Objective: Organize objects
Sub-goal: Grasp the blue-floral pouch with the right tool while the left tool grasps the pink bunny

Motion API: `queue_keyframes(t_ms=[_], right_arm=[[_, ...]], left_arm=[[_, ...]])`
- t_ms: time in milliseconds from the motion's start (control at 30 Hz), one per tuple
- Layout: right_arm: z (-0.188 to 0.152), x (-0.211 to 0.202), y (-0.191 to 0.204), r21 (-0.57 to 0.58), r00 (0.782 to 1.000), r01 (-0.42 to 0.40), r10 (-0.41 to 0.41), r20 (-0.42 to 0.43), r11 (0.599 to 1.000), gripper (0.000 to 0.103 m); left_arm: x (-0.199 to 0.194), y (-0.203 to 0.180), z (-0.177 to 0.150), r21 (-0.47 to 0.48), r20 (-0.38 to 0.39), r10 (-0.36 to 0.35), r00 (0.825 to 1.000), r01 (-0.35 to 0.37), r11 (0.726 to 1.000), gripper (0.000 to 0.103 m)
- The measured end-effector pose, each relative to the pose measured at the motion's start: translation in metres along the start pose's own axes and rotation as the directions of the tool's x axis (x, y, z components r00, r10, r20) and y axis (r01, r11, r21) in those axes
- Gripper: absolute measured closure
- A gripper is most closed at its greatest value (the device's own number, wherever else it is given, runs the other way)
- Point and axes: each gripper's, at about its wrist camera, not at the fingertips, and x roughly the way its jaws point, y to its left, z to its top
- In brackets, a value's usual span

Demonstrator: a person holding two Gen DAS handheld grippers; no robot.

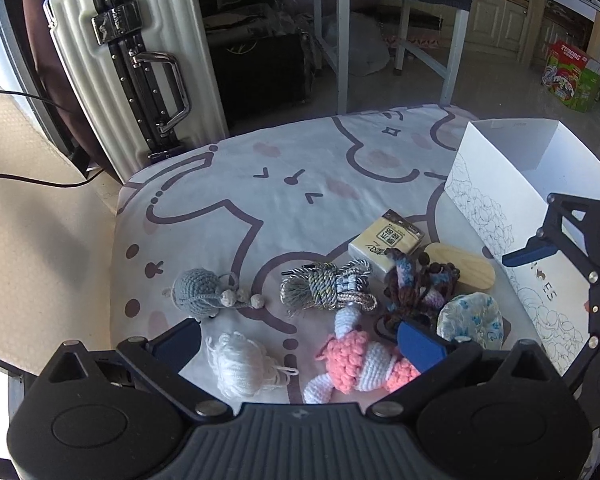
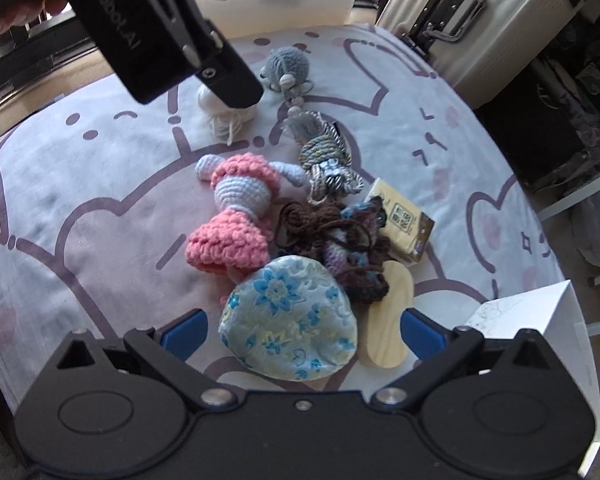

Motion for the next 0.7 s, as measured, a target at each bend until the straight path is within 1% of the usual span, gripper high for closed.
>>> queue_keyframes(t_ms=[133, 233, 333, 400, 467, 500, 533, 600, 700], right_arm=[[0.002, 0.026, 0.006, -0.038, 0.996, -0.042, 0.039, -0.079, 0.998, 0.000], [-0.001, 0.045, 0.010, -0.059, 0.991, -0.039, 0.031, -0.126, 0.997, 0.000], [-0.004, 0.059, 0.007, -0.050, 0.987, -0.021, 0.012, -0.162, 0.999, 0.000], [-0.007, 0.067, 0.003, -0.011, 0.986, -0.013, 0.011, -0.167, 1.000, 0.000], [-0.010, 0.072, -0.001, 0.018, 0.984, -0.016, 0.019, -0.176, 1.000, 0.003], [-0.011, 0.069, -0.001, 0.017, 0.987, -0.023, 0.025, -0.161, 1.000, 0.007], [-0.011, 0.065, 0.001, 0.007, 0.988, -0.035, 0.036, -0.149, 0.999, 0.015], [-0.012, 0.058, 0.001, 0.006, 0.990, -0.029, 0.029, -0.137, 1.000, 0.017], [-0.017, 0.049, -0.001, 0.032, 0.990, -0.049, 0.053, -0.131, 0.998, 0.018]], left_arm=[[0.013, -0.005, -0.001, 0.078, -0.025, -0.019, 1.000, 0.021, 0.997, 0.000], [0.023, -0.009, -0.008, 0.119, -0.059, -0.043, 0.997, 0.050, 0.992, 0.000], [0.031, -0.014, -0.017, 0.152, -0.080, -0.066, 0.995, 0.077, 0.985, 0.000], [0.034, -0.017, -0.023, 0.168, -0.079, -0.080, 0.994, 0.092, 0.982, 0.000], [0.037, -0.021, -0.027, 0.181, -0.082, -0.097, 0.992, 0.111, 0.977, 0.000], [0.037, -0.023, -0.029, 0.188, -0.080, -0.106, 0.991, 0.120, 0.975, 0.000], [0.038, -0.024, -0.030, 0.195, -0.077, -0.115, 0.990, 0.129, 0.972, 0.000], [0.039, -0.028, -0.033, 0.206, -0.071, -0.137, 0.988, 0.148, 0.967, 0.000], [0.043, -0.034, -0.035, 0.217, -0.076, -0.156, 0.985, 0.170, 0.961, 0.000]])
